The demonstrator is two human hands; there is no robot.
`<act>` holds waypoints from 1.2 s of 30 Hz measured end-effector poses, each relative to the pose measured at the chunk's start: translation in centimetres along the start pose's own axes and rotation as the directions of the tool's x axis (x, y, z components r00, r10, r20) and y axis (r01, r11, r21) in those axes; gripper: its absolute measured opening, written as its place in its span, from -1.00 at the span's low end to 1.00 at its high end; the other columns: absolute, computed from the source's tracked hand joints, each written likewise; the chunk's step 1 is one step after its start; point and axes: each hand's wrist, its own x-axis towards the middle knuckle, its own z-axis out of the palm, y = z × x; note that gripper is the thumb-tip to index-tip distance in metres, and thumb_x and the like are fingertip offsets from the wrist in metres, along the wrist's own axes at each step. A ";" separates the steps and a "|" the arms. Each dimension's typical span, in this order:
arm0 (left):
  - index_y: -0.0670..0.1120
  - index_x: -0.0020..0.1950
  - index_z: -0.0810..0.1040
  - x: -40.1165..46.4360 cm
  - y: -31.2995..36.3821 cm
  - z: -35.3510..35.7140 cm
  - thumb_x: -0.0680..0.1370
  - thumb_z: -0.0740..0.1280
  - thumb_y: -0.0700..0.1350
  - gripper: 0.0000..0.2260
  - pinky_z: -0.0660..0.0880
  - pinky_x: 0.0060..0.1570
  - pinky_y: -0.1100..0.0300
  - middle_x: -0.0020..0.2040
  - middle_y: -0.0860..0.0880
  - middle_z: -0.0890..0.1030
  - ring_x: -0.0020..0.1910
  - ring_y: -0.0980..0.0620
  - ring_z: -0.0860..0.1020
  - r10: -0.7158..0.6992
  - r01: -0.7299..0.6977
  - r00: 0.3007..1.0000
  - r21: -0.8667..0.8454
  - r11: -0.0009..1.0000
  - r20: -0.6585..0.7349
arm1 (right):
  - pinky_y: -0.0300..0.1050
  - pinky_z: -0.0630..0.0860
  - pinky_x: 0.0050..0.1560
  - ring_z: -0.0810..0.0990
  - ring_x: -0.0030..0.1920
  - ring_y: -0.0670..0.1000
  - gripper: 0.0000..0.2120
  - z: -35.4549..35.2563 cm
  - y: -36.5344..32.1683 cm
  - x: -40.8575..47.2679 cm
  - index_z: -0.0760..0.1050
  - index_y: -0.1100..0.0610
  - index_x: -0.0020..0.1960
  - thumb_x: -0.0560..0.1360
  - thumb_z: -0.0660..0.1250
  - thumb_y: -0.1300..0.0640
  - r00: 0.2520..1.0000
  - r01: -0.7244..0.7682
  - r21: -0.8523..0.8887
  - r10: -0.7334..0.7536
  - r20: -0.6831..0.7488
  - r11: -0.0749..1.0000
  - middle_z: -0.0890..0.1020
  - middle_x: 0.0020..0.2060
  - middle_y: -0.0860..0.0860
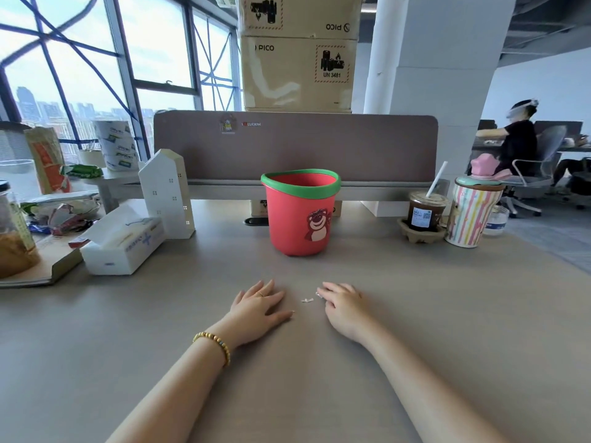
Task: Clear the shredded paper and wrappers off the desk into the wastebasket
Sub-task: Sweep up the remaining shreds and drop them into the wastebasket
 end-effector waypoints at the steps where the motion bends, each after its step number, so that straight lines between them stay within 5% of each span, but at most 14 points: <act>1: 0.10 0.49 0.15 0.1 0.2 0.2 0.56 0.09 0.22 -0.48 -0.12 0.50 -0.04 0.57 0.03 -0.01 0.55 -0.01 -0.07 -0.003 0.003 1.000 -0.009 1.000 -0.013 | -0.06 0.10 0.46 0.16 0.48 -0.03 -0.57 0.1 0.0 0.0 0.34 -0.06 0.40 0.58 0.02 0.19 1.000 0.009 0.007 -0.009 0.002 1.000 0.27 0.48 -0.12; 7: 0.11 0.40 0.34 1.4 2.3 0.9 0.57 0.14 0.14 -0.60 0.03 0.50 0.02 0.51 0.07 0.23 0.51 -0.01 0.13 0.023 -0.039 0.987 -0.095 0.995 -0.161 | -0.07 0.13 0.45 0.21 0.45 -0.03 -0.60 0.1 0.3 -0.2 0.39 -0.07 0.37 0.58 0.07 0.17 0.997 0.081 0.056 -0.080 -0.016 0.995 0.33 0.44 -0.13; 12: -0.03 0.17 0.59 2.1 3.1 1.0 0.50 0.34 -0.04 -0.74 0.33 0.23 0.24 0.20 -0.04 0.55 0.21 -0.04 0.46 0.039 -0.136 0.952 -0.306 0.942 -0.303 | -0.11 0.32 0.33 0.43 0.27 0.08 -0.71 -0.1 1.1 0.0 0.53 0.05 0.25 0.54 0.24 0.14 0.991 0.080 0.227 -0.054 -0.119 0.971 0.55 0.24 -0.01; 19: -0.13 0.02 0.61 2.1 3.8 1.0 0.50 0.33 -0.14 -0.85 0.31 -0.07 0.32 0.03 -0.11 0.57 0.01 -0.03 0.53 0.029 -0.149 0.944 -0.346 0.926 -0.329 | 0.00 0.39 0.27 0.45 0.18 0.08 -0.80 0.1 0.4 0.8 0.61 0.02 0.07 0.46 0.37 0.06 0.993 0.027 0.309 0.011 -0.121 0.951 0.58 0.08 0.02; 25: -0.15 0.00 0.60 2.3 4.0 0.9 0.50 0.32 -0.15 -0.87 0.35 -0.02 0.26 0.03 -0.13 0.58 0.05 -0.06 0.53 0.038 -0.150 0.943 -0.323 0.934 -0.330 | -0.06 0.41 0.18 0.50 0.10 0.02 -0.96 -0.5 -0.1 1.1 0.57 -0.10 -0.13 0.43 0.38 0.03 0.996 -0.015 0.293 0.040 -0.081 0.956 0.59 0.02 -0.04; 28: -0.17 0.01 0.59 2.3 4.1 1.0 0.51 0.31 -0.15 -0.86 0.36 0.04 0.21 0.05 -0.14 0.58 0.09 -0.07 0.52 0.050 -0.151 0.945 -0.298 0.943 -0.323 | -0.12 0.35 0.05 0.52 0.07 -0.01 -0.89 -0.6 -0.3 1.3 0.48 -0.15 -0.23 0.43 0.38 0.02 0.994 -0.036 0.272 0.063 -0.090 0.962 0.60 -0.05 -0.07; 36: -0.20 0.01 0.53 2.6 4.0 1.2 0.54 0.27 -0.15 -0.85 0.33 0.02 0.27 0.08 -0.14 0.52 0.09 -0.09 0.49 0.091 -0.170 0.949 -0.246 0.954 -0.301 | -0.10 0.35 0.06 0.47 0.08 0.02 -0.97 -0.4 -0.7 1.1 0.53 -0.06 -0.13 0.48 0.33 0.05 0.991 -0.001 0.240 0.033 -0.131 0.971 0.51 -0.18 -0.10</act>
